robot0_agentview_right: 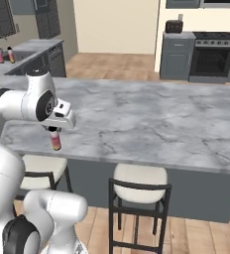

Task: Place the large bottle from the dining counter next to the other large bottle outside the sink, and place the small bottle from the dining counter next to the other small bottle inside the sink.

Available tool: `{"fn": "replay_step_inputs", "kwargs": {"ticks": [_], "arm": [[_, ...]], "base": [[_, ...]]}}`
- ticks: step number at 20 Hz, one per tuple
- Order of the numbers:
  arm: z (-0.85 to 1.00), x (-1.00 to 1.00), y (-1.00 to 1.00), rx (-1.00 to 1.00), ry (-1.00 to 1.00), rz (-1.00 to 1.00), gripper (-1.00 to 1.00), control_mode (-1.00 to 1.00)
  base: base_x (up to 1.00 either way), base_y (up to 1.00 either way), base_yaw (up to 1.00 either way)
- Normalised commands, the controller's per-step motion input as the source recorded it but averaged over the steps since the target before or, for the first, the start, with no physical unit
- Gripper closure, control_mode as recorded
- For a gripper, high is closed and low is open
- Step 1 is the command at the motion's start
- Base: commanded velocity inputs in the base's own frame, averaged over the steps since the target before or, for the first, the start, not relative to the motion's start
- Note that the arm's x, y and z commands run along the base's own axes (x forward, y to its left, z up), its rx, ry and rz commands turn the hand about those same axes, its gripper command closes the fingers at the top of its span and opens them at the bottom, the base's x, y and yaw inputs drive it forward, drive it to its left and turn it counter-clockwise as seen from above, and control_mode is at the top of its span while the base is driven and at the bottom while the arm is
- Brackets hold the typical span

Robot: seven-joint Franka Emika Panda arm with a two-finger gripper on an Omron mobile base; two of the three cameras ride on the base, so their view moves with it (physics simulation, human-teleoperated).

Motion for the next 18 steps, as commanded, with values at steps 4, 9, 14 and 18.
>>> {"fn": "replay_step_inputs", "kwargs": {"ticks": [4, 9, 14, 18], "arm": [[0.0, 0.0, 0.0, 0.0, 0.0, 0.0, 1.0, 1.0], [0.0, 0.0, 0.0, 0.0, 0.0, 0.0, 1.0, 1.0], [0.0, 0.0, 0.0, 0.0, 0.0, 0.0, 1.0, 1.0], [0.0, 0.0, 0.0, 0.0, 0.0, 0.0, 1.0, 1.0]], "base": [[-0.13, -0.68, 0.16], [-0.06, -0.79, 0.2], [-0.08, -0.83, 0.22], [0.0, -0.88, 0.24]]}}
